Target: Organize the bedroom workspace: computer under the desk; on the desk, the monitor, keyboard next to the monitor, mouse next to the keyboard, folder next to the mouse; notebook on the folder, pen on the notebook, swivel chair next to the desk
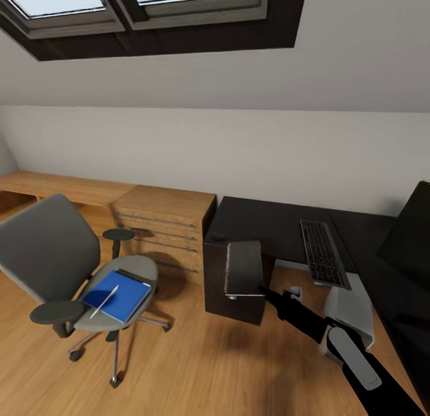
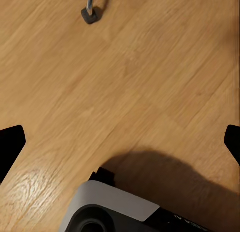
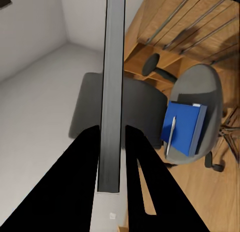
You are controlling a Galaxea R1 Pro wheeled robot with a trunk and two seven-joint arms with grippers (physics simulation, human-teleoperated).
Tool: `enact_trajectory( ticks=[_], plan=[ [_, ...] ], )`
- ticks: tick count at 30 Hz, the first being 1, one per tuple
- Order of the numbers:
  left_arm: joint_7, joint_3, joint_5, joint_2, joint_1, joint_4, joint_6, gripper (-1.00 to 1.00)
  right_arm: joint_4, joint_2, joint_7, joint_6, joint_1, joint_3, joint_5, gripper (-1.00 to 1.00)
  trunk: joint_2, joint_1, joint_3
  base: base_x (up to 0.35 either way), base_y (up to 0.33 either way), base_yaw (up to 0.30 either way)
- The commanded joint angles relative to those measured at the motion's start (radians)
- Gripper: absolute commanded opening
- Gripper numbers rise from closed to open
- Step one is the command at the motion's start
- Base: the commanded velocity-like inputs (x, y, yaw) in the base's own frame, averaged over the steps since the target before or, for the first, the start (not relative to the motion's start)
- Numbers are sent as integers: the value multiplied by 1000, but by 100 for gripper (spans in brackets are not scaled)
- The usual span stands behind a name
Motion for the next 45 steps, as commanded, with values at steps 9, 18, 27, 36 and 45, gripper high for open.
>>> enact_trajectory(
  ticks=[9, 18, 27, 36, 45],
  plan=[
    [8, -2, 6, 1, 0, -3, 3, 100, 42, 1, 30, 6, -1, -16, -42, -100, -1, 0, -1, 22, 0, -249],
    [7, -2, 5, 1, 0, -3, 3, 100, 77, 7, 43, 5, -1, -21, -59, -100, -1, 0, -1, 232, 0, -65],
    [7, -2, 5, 1, 0, -4, 2, 100, 87, 75, -6, 3, -1, -50, -77, -100, -1, 0, -1, 95, 0, -3],
    [7, -20, 5, 1, 0, -4, 2, 100, 87, 180, -217, -29, -1, -166, -85, -100, -1, 0, -1, 105, 0, 0],
    [8, -61, 5, 2, 0, -4, -18, 100, 88, 188, -236, -40, -1, -173, -86, -100, -1, 0, -1, 127, 0, 0]
  ],
)
